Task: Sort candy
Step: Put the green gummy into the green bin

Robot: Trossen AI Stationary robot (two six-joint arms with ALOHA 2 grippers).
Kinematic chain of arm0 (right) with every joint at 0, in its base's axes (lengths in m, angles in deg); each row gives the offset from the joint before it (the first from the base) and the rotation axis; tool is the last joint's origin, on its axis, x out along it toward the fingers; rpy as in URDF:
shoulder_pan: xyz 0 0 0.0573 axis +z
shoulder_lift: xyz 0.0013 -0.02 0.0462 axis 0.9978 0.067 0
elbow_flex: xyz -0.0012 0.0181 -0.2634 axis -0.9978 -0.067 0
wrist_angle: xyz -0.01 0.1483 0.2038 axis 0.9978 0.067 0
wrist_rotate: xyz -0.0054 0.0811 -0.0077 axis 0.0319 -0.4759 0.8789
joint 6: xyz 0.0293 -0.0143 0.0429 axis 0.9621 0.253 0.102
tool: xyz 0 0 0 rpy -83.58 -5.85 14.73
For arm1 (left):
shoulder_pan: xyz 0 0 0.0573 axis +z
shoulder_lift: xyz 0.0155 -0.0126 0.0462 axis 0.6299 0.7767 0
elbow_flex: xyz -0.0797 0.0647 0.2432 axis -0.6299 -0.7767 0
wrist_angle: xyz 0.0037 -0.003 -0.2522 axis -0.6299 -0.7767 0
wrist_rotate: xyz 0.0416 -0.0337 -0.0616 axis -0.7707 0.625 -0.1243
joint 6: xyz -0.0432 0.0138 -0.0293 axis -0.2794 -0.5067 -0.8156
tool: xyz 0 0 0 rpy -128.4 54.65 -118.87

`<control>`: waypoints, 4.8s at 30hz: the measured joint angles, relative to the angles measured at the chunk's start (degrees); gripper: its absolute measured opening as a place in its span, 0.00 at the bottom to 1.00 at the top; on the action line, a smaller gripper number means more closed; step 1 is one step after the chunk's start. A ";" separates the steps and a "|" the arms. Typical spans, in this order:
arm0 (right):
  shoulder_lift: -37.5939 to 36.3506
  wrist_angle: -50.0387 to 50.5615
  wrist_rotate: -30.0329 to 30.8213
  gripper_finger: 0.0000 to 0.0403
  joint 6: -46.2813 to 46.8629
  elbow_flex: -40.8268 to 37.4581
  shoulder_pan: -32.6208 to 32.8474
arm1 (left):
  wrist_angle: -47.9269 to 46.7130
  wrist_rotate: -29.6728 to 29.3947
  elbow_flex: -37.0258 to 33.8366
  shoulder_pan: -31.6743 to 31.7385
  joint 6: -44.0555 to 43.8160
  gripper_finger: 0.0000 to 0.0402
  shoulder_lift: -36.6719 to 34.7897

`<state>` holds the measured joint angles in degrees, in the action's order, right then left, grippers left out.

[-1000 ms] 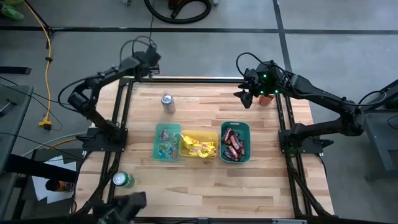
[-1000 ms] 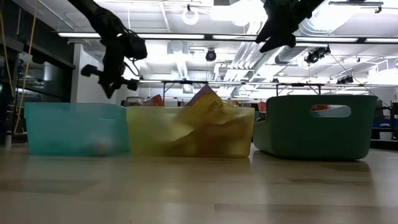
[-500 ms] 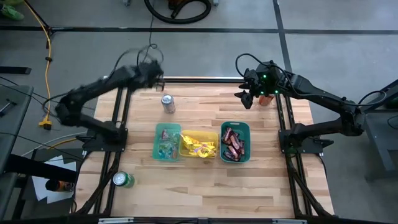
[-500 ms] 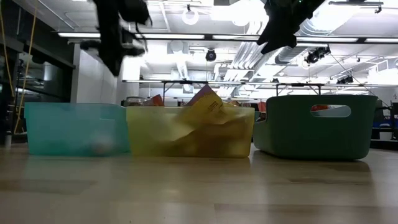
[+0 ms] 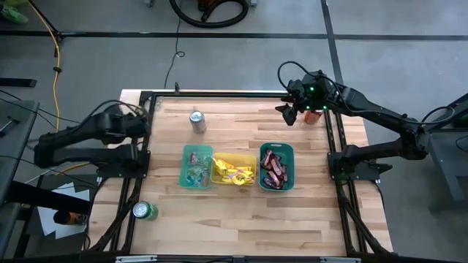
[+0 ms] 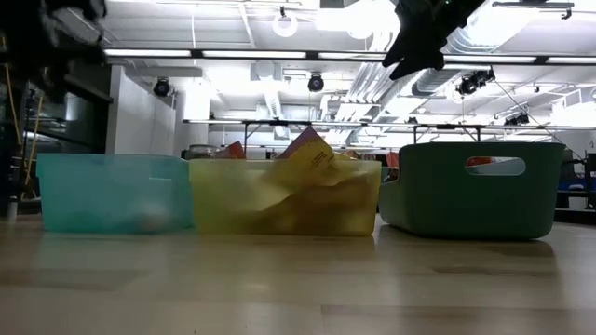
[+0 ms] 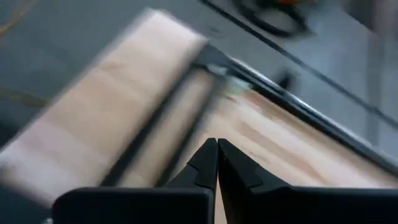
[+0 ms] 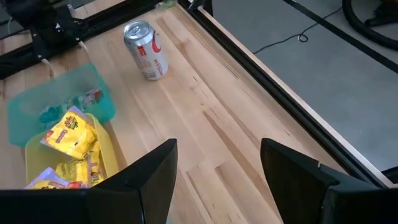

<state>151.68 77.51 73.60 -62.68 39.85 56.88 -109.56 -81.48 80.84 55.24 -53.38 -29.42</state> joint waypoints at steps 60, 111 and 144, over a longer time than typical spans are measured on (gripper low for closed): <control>0.00 -3.78 -2.97 0.56 19.89 0.02 0.15 | 90.50 34.94 20.49 103.99 83.56 0.00 24.14; 0.00 -6.25 0.57 0.56 21.76 0.02 0.15 | 40.47 64.95 26.37 99.02 113.86 0.11 47.56; 0.02 -3.65 -5.86 0.56 14.02 0.02 0.11 | 58.56 88.64 -13.57 107.64 89.18 0.41 31.82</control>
<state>151.70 73.86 67.74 -48.65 39.88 57.00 -51.00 7.17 67.27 162.88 35.81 2.40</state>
